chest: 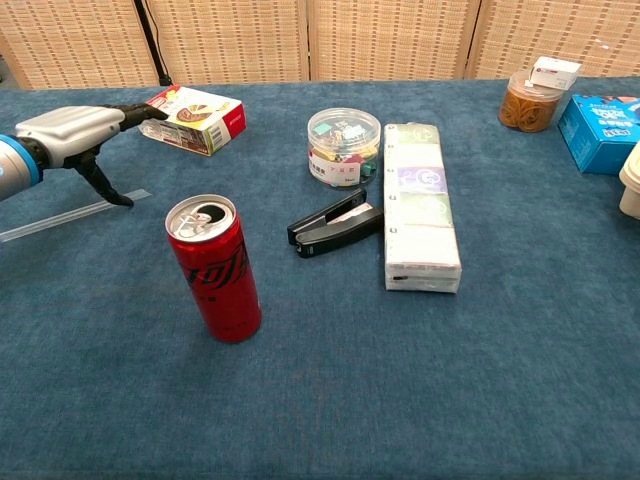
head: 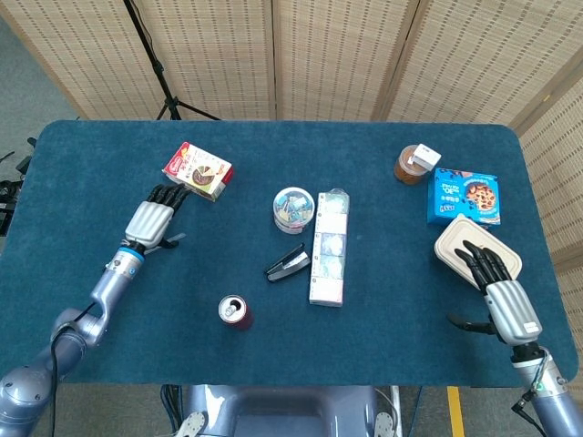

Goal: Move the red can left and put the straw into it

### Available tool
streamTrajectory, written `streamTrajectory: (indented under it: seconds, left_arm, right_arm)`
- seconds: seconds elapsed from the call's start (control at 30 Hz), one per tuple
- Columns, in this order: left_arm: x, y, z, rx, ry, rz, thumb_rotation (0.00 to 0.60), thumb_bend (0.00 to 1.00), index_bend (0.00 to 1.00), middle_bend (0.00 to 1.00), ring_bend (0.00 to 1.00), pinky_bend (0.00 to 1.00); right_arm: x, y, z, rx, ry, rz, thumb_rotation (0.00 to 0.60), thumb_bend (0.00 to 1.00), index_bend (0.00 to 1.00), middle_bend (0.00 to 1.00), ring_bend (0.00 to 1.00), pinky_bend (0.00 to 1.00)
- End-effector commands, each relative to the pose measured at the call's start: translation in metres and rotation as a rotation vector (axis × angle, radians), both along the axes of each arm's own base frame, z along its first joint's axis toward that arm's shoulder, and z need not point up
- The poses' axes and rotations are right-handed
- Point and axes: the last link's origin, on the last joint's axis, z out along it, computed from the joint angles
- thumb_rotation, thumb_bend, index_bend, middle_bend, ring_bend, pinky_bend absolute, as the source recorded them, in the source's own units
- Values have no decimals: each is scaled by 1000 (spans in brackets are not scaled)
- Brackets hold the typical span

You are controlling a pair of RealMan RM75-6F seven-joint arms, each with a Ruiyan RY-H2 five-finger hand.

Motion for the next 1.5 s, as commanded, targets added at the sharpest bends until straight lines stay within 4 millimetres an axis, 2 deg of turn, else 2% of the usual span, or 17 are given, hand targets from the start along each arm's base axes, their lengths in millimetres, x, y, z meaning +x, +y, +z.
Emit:
streamTrajectory:
  seconds: [0.03, 0.2, 0.37, 0.57, 0.67, 0.97, 1.1, 1.33, 1.5]
  left_arm:
    - [-9, 0, 7, 13, 8, 21, 600, 0, 0, 0, 0, 0]
    - [-28, 1, 20, 30, 30, 72, 600, 0, 0, 0, 0, 0]
    - [-36, 0, 28, 45, 20, 89, 600, 0, 0, 0, 0, 0]
    - [-56, -7, 60, 105, -6, 89, 600, 0, 0, 0, 0, 0]
    - [-69, -10, 68, 107, 5, 128, 600, 0, 0, 0, 0, 0]
    - [-101, -24, 73, 93, 63, 231, 600, 0, 0, 0, 0, 0]
    - [-107, -25, 74, 92, 72, 265, 600, 0, 0, 0, 0, 0]
    - [-105, -25, 64, 65, 84, 267, 600, 0, 0, 0, 0, 0]
    - [-95, -25, 54, 41, 71, 218, 600, 0, 0, 0, 0, 0]
  right_arm:
    - [0, 0, 0, 2, 0, 1, 600, 0, 0, 0, 0, 0]
    - [1, 1, -1, 9, -5, 3, 600, 0, 0, 0, 0, 0]
    - [2, 1, -1, 10, -7, 4, 600, 0, 0, 0, 0, 0]
    - [4, 2, -3, 17, -13, 11, 600, 0, 0, 0, 0, 0]
    - [6, 3, -4, 21, -17, 19, 600, 0, 0, 0, 0, 0]
    - [8, 5, -5, 26, -23, 23, 600, 0, 0, 0, 0, 0]
    - [8, 5, -5, 29, -25, 20, 600, 0, 0, 0, 0, 0]
    - [9, 4, -6, 32, -26, 21, 600, 0, 0, 0, 0, 0]
    - [8, 4, -6, 29, -28, 19, 600, 0, 0, 0, 0, 0]
